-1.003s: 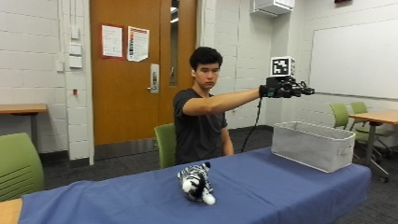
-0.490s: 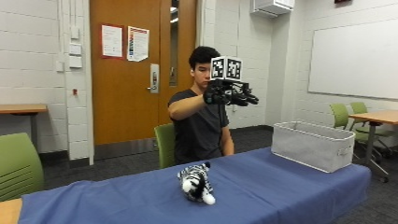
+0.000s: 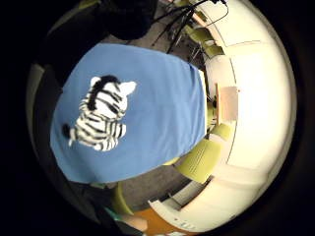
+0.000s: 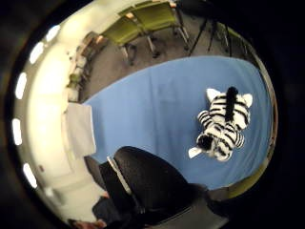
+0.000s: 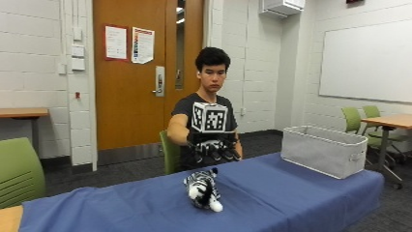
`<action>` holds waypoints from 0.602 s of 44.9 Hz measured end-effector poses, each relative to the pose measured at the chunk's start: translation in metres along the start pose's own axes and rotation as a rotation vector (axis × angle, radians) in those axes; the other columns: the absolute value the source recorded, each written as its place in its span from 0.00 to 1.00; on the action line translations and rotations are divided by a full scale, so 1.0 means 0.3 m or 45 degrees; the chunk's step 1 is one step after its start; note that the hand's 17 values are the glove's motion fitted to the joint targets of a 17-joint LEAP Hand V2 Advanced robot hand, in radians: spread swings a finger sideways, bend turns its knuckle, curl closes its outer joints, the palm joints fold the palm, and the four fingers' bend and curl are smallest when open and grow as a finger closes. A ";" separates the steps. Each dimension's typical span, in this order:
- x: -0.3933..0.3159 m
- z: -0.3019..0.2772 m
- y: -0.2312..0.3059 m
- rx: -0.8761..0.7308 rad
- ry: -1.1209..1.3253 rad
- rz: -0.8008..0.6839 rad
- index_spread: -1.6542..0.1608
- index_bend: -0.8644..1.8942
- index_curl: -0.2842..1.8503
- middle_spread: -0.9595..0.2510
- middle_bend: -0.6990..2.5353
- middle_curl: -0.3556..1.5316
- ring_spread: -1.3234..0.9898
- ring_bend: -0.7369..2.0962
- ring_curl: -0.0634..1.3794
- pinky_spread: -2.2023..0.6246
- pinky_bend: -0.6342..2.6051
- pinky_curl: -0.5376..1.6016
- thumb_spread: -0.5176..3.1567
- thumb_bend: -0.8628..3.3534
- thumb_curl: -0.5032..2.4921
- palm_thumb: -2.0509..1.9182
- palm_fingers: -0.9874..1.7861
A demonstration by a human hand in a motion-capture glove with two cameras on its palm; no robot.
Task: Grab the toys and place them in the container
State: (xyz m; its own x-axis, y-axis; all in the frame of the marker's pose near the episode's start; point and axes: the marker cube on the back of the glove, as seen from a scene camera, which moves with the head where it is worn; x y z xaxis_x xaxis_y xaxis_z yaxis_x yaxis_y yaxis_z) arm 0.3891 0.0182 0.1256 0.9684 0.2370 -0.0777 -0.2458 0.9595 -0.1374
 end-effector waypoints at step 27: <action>0.096 0.363 -0.026 -0.195 -0.048 0.057 0.71 0.37 0.28 0.68 0.26 0.33 0.52 0.31 0.17 0.79 0.49 0.42 0.38 0.18 0.20 0.47 0.30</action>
State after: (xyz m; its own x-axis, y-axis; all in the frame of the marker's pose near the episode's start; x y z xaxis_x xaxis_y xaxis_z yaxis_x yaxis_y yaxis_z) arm 0.4236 0.0340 0.2318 0.9566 0.2870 -0.0503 -0.2892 0.9143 -0.2836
